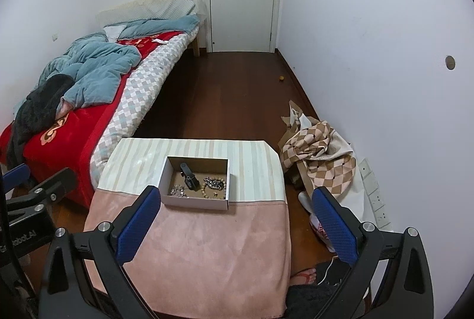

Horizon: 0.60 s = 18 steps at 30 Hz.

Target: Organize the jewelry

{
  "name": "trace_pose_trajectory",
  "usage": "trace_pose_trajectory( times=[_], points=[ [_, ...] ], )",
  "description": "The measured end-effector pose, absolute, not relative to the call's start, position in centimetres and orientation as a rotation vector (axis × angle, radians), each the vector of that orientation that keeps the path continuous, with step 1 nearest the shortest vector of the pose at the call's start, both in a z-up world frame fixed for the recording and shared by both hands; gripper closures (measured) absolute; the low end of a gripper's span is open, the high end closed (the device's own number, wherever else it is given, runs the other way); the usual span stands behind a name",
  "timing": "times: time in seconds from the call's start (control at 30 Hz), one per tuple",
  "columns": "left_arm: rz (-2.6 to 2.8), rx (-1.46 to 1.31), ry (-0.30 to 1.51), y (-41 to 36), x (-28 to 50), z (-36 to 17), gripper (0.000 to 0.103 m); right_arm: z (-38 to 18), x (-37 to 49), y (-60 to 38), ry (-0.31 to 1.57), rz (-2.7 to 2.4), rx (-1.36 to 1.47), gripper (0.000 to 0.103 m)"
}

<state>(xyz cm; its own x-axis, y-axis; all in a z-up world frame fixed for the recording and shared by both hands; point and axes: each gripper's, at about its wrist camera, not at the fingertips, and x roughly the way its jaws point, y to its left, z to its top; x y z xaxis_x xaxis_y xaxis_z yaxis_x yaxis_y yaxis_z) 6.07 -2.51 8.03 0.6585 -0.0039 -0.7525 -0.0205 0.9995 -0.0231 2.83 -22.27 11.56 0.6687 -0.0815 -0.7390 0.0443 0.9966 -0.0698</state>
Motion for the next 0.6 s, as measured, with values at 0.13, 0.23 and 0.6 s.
trace_pose_trajectory(
  times=[0.13,0.23,0.6],
  points=[
    [0.019,-0.028,0.869,-2.4,7.0,7.4,0.000,10.7,4.3,-21.9,0.857,-0.071,-0.051,0.000],
    [0.021,-0.021,0.888,-2.5,7.5,6.8,0.000,10.2,5.0,-21.8,0.872,-0.074,-0.053,0.000],
    [0.018,-0.010,0.912,-2.7,8.4,5.9,0.000,8.9,6.1,-22.0,0.901,-0.086,-0.061,0.000]
  ],
)
